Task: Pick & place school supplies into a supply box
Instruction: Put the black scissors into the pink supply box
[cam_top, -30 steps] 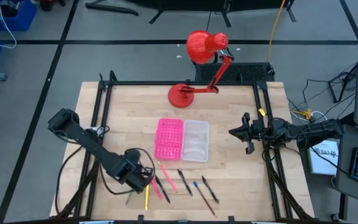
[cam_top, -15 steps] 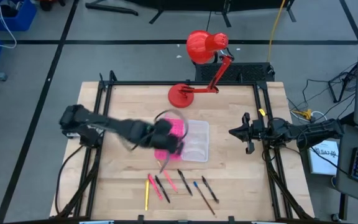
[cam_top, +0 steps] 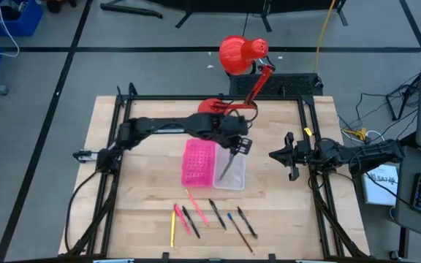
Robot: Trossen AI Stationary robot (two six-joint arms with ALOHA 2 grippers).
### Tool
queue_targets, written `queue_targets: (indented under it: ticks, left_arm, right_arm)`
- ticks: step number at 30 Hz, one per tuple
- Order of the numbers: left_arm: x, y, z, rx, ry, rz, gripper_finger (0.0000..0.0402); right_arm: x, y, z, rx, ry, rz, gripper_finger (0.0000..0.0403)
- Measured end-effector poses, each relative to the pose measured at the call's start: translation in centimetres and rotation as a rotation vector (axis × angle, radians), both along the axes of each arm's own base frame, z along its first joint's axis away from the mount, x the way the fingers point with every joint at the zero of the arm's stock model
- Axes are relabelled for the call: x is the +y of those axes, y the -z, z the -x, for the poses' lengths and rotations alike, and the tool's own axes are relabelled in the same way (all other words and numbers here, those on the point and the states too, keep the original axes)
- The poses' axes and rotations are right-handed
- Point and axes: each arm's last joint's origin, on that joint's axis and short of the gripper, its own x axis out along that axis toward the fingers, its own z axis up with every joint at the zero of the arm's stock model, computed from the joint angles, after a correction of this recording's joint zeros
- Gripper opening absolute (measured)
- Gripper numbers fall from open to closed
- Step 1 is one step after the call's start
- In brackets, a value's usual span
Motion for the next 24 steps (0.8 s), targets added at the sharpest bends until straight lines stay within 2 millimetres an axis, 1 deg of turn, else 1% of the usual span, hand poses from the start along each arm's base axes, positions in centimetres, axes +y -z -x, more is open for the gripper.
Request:
queue_targets:
  ticks: [4, 6, 8, 21, 24]
  left_arm:
    - [0.1, 1.5, -1.2, 0.015, 0.02, 0.025, 0.0015]
    - [0.1, 2.5, -1.5, 0.04, 0.021, 0.028, 0.0015]
    - [0.2, 3.0, -1.6, 0.058, 0.012, 0.029, 0.0015]
    - [0.4, 3.5, -1.1, 0.135, -0.033, -0.025, 0.0015]
    - [0.4, 4.4, -1.3, 0.154, -0.03, -0.028, 0.0015]
  right_arm:
    - [0.0, 0.0, 0.0, 0.0, 0.0, 0.0, 0.0]
    - [0.0, 0.0, 0.0, -0.001, 0.0, 0.0, 0.0]
    - [0.0, 0.0, 0.0, 0.0, 0.0, 0.0, 0.0]
    - [0.0, -0.1, 0.0, -0.008, 0.0, -0.001, 0.0]
    - [0.0, -0.1, 0.0, -0.007, 0.001, -0.001, 0.0]
